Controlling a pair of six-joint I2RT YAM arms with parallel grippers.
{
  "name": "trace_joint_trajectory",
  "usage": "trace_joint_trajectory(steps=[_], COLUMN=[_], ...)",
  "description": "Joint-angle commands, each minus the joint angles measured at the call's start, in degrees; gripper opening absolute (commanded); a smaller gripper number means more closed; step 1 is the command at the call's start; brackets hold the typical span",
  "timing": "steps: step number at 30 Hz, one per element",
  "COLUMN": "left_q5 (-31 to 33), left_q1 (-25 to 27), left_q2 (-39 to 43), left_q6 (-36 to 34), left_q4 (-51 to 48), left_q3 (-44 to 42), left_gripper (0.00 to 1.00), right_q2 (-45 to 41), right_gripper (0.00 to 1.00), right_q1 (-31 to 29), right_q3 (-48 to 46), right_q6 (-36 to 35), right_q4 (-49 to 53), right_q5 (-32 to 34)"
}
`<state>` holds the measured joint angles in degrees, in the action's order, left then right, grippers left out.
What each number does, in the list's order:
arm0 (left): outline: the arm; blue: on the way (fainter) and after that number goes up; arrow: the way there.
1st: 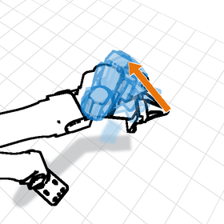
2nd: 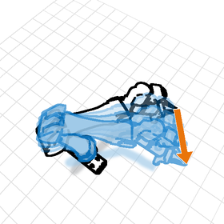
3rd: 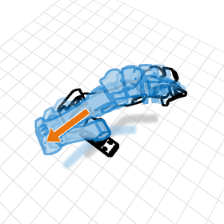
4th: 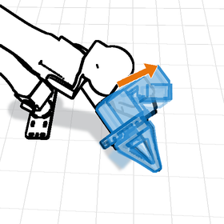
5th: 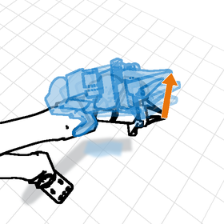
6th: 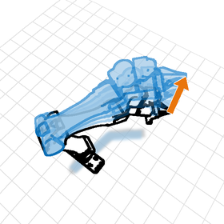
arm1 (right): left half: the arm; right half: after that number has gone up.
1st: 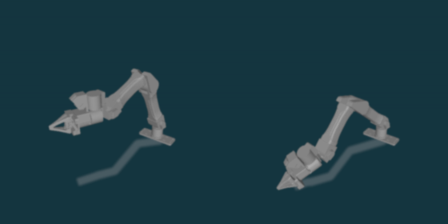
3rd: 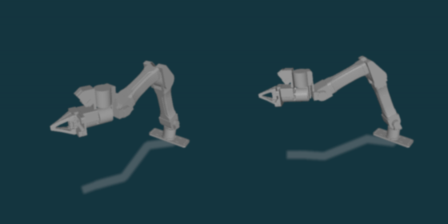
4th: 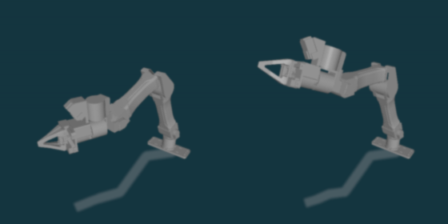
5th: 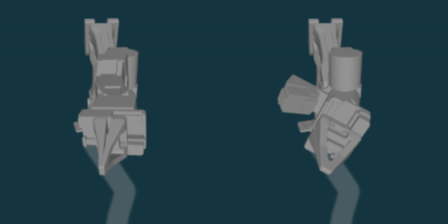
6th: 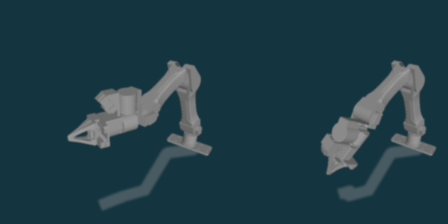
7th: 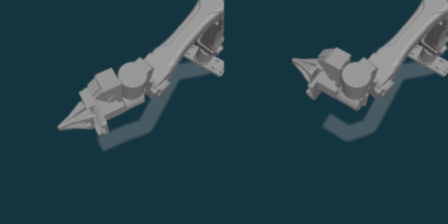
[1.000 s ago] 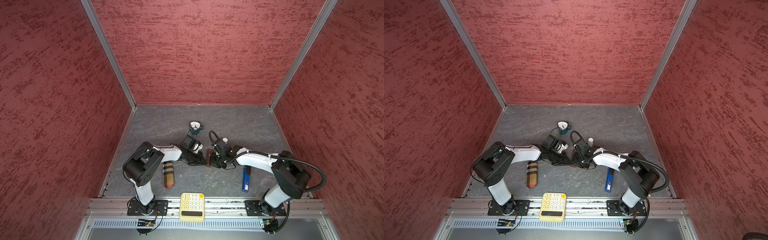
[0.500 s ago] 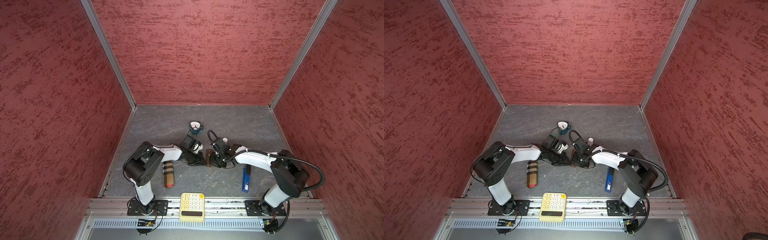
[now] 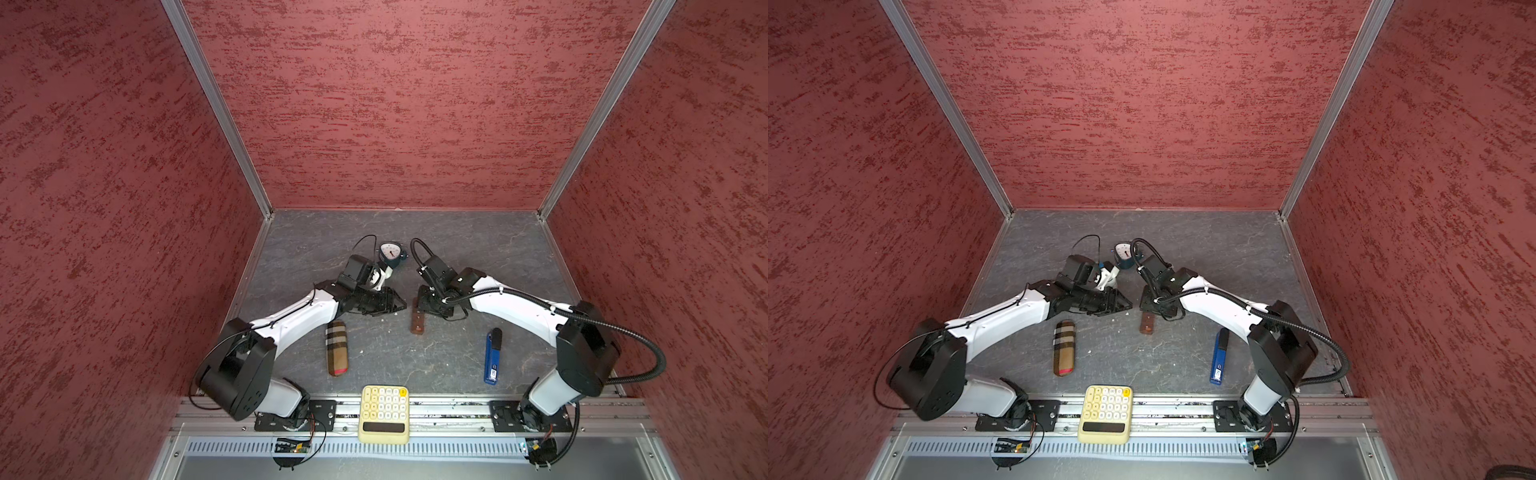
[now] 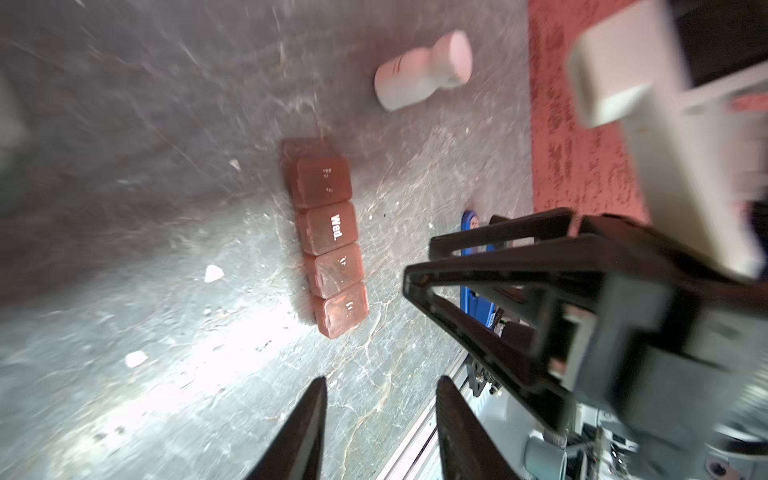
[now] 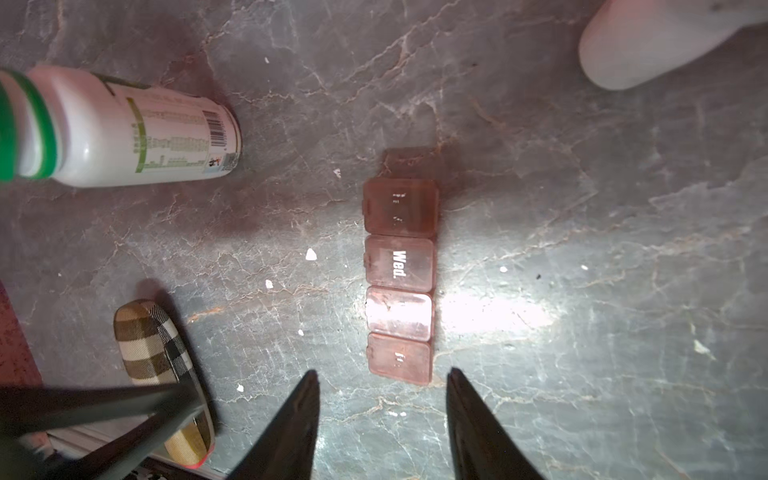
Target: Sort the pills into containers
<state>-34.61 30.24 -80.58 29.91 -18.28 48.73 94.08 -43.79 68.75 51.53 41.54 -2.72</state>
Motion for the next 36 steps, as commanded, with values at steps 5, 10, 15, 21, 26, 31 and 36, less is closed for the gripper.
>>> trace_joint_trajectory(steps=[5,10,15,21,26,31,36], left_q5=[3.9,3.0,1.8,0.8,0.2,-0.3,-0.6], left_q1=[-6.7,-10.5,-12.8,-13.8,-14.3,-14.6,-14.7], left_q2=[12.1,16.3,18.3,18.7,18.4,17.9,17.8], left_q6=[-0.7,-1.8,-2.4,-2.8,-2.8,-3.0,-2.8], left_q4=[-4.6,-6.9,-7.7,-7.9,-7.6,-7.5,-7.2], left_q3=[-5.6,-7.8,-9.2,-9.5,-9.5,-9.2,-9.1], left_gripper=[0.53,0.56,0.56,0.56,0.56,0.56,0.56], right_q2=[7.6,12.3,15.9,19.1,20.5,21.0,20.6], right_gripper=[0.67,0.7,0.68,0.64,0.59,0.54,0.48], right_q1=[-1.8,-2.5,-2.7,-2.7,-2.7,-2.8,-2.8], right_q3=[7.8,10.6,13.0,14.5,14.6,14.1,13.6], right_q6=[0.3,1.1,1.2,0.7,0.7,0.6,0.4], right_q4=[8.1,9.1,9.5,10.1,10.1,10.1,10.2], right_q5=[4.7,4.6,4.6,4.4,3.9,3.5,3.9])
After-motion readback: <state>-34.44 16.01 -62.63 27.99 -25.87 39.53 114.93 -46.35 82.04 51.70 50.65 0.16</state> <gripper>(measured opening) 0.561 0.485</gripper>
